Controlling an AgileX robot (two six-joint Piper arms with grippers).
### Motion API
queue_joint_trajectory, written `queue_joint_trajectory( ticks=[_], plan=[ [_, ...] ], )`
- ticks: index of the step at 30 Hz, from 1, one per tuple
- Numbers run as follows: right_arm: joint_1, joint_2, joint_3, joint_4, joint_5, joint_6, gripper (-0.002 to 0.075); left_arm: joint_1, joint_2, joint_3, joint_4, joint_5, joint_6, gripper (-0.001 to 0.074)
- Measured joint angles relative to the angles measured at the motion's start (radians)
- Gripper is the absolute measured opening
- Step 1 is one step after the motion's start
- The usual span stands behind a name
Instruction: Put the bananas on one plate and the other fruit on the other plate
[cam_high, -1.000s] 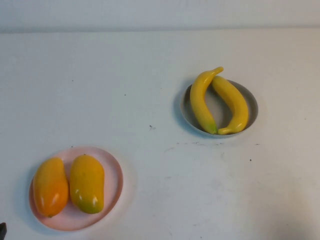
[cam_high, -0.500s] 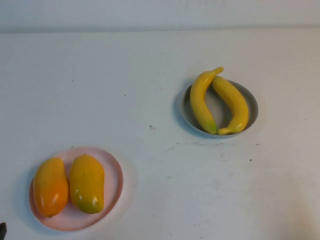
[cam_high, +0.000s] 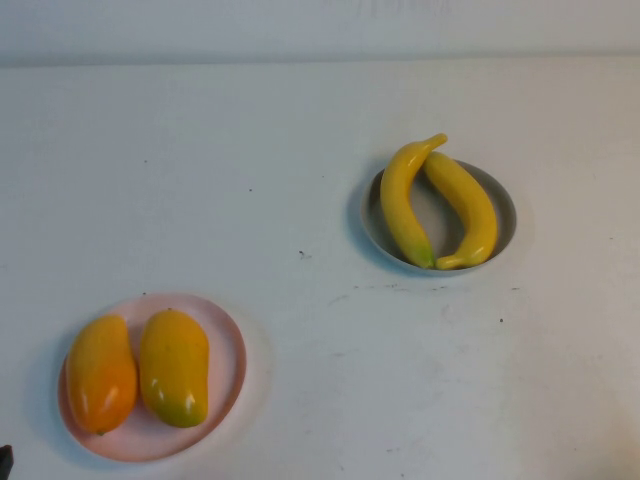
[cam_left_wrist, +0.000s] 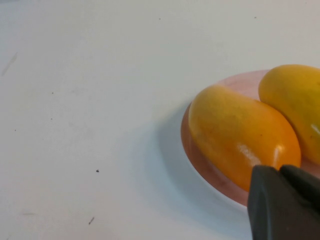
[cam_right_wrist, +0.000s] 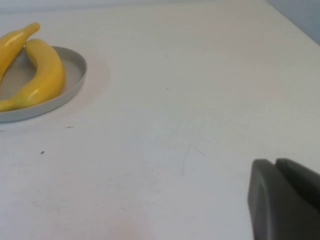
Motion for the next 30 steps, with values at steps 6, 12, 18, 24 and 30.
queue_joint_trajectory(
  ticks=[6, 12, 18, 24, 30],
  plan=[
    [0.0, -0.004, 0.0, 0.002, 0.011, -0.002, -0.0015, 0.0, 0.0, 0.0, 0.0, 0.0, 0.0, -0.0004],
    [0.0, -0.004, 0.0, 0.006, 0.011, -0.002, -0.0015, 0.0, 0.0, 0.0, 0.0, 0.0, 0.0, -0.0004],
    [0.0, -0.004, 0.0, 0.006, 0.011, -0.002, -0.0015, 0.0, 0.0, 0.0, 0.0, 0.0, 0.0, -0.0004],
    [0.0, -0.004, 0.0, 0.006, 0.011, -0.002, -0.0015, 0.0, 0.0, 0.0, 0.0, 0.0, 0.0, -0.0004],
    [0.0, -0.004, 0.0, 0.006, 0.013, -0.002, -0.0015, 0.0, 0.0, 0.0, 0.0, 0.0, 0.0, -0.0004]
  ],
)
